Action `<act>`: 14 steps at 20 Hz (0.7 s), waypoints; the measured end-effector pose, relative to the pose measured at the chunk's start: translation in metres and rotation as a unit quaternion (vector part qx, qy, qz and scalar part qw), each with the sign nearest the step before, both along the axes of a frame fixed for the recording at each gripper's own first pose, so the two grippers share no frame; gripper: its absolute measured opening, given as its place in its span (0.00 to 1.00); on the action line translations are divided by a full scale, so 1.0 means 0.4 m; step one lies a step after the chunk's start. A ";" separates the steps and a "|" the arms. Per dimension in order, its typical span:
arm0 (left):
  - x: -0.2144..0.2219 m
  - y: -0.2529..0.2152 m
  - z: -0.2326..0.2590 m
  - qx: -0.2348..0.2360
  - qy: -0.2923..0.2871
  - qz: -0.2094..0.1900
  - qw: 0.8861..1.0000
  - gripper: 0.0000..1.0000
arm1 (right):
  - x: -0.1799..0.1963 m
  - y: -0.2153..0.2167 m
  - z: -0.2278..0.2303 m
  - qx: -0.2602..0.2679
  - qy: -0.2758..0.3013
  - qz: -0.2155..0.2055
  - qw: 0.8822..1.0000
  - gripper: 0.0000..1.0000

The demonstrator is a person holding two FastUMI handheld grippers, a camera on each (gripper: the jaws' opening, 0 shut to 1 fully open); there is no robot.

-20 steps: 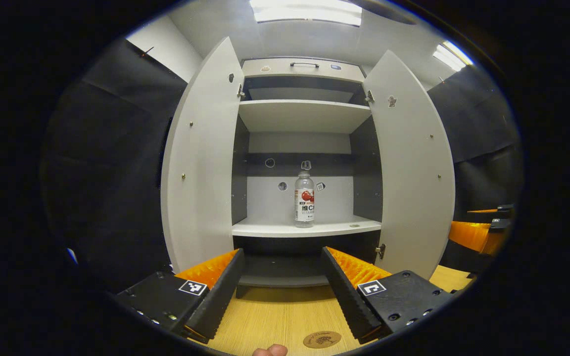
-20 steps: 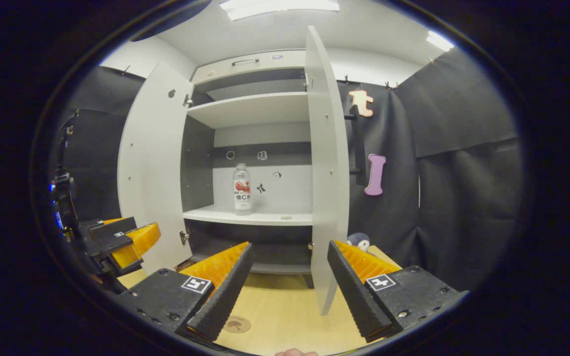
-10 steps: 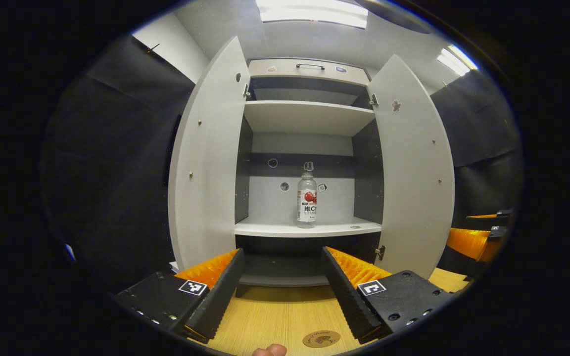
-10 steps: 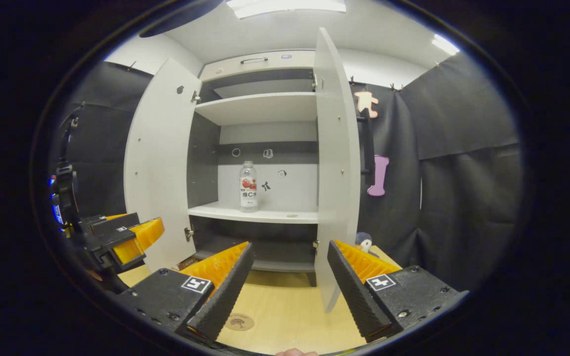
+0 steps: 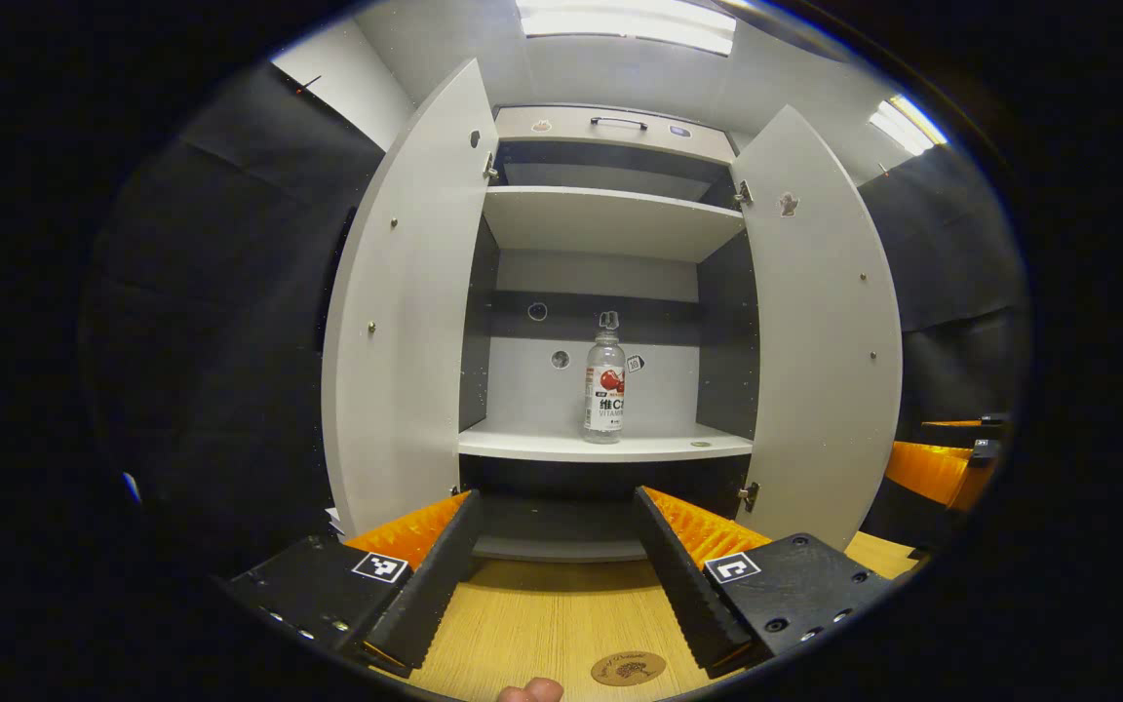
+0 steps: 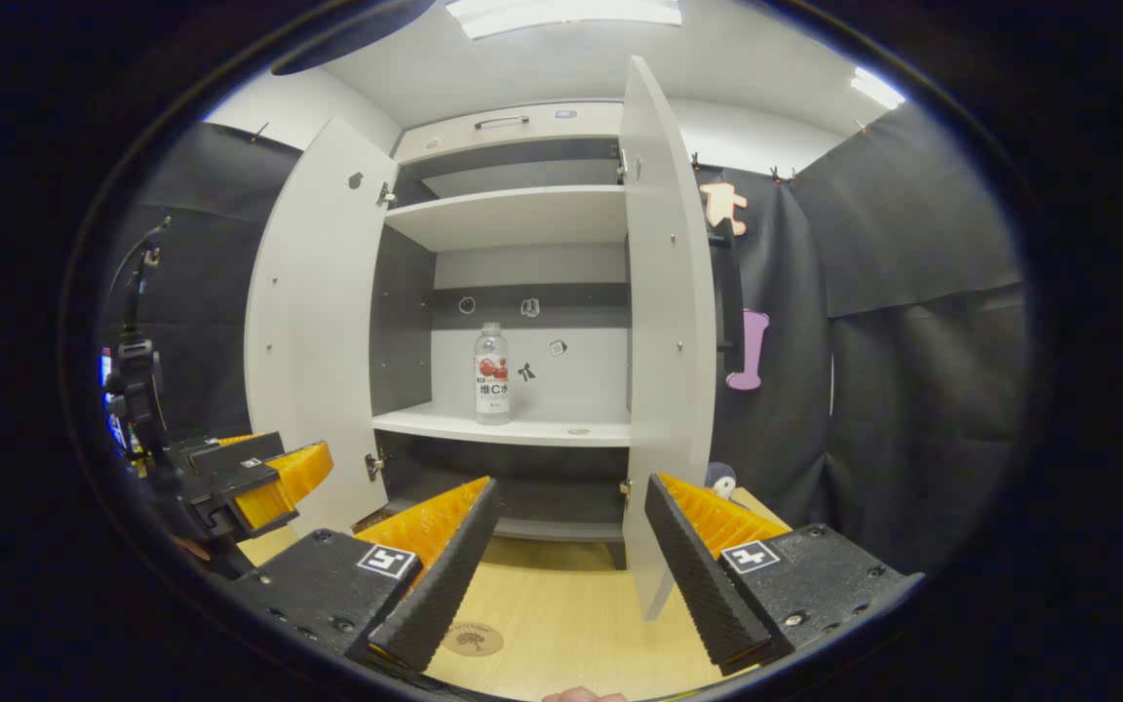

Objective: Grasp the bottle in the cabinet with the left hand and place it on the coaster, then close the right door with the right hand and the left door with the left hand.

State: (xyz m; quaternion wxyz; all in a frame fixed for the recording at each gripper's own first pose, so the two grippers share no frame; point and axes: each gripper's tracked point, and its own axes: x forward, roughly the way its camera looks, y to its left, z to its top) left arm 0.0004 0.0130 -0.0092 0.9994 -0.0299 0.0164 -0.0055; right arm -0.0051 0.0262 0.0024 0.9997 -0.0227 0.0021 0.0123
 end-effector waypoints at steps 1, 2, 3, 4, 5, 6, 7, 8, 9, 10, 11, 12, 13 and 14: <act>0.012 -0.003 0.006 -0.003 -0.001 -0.004 1.000 0.95 | 0.002 -0.001 -0.002 -0.001 0.000 0.000 1.000 0.99; 0.033 -0.011 0.016 -0.004 -0.003 -0.012 1.000 0.94 | 0.001 0.000 -0.001 0.000 0.000 0.000 1.000 0.99; 0.067 -0.020 0.032 -0.003 -0.006 -0.023 1.000 0.94 | 0.003 0.000 0.002 0.000 -0.001 0.001 1.000 0.99; 0.100 -0.028 0.052 0.000 -0.011 -0.032 0.999 0.94 | 0.001 0.000 0.007 0.002 -0.003 0.001 1.000 1.00; 0.132 -0.036 0.073 0.003 -0.016 -0.038 0.999 0.95 | 0.001 -0.001 0.012 0.003 -0.007 0.001 1.000 0.99; 0.166 -0.047 0.097 0.006 -0.023 -0.045 0.999 0.95 | 0.002 -0.004 0.017 0.003 -0.009 0.000 1.000 0.99; 0.205 -0.065 0.119 0.002 -0.029 -0.055 0.998 0.95 | 0.003 -0.007 0.020 0.002 -0.012 -0.002 1.000 0.99; 0.246 -0.088 0.136 -0.009 -0.032 -0.071 0.997 0.94 | 0.004 -0.011 0.025 0.001 -0.013 -0.005 1.000 0.99; 0.287 -0.113 0.147 -0.026 -0.032 -0.087 0.995 0.95 | 0.002 -0.015 0.026 0.000 -0.016 -0.007 1.000 0.99; 0.330 -0.136 0.152 -0.044 -0.026 -0.101 0.994 0.95 | 0.000 -0.019 0.032 0.000 -0.018 -0.010 1.000 0.99; 0.374 -0.154 0.158 -0.060 -0.020 -0.109 0.992 0.95 | 0.001 -0.023 0.037 0.000 -0.021 -0.013 1.000 0.99; 0.421 -0.165 0.158 -0.071 -0.015 -0.111 0.991 0.95 | 0.000 -0.028 0.041 -0.001 -0.023 -0.017 1.000 0.99; 0.473 -0.171 0.161 -0.075 -0.012 -0.111 0.991 0.95 | 0.001 -0.035 0.042 -0.002 -0.024 -0.022 0.999 0.99; 0.522 -0.179 0.158 -0.074 -0.008 -0.111 0.991 0.95 | 0.001 -0.043 0.046 -0.002 -0.025 -0.027 0.999 0.99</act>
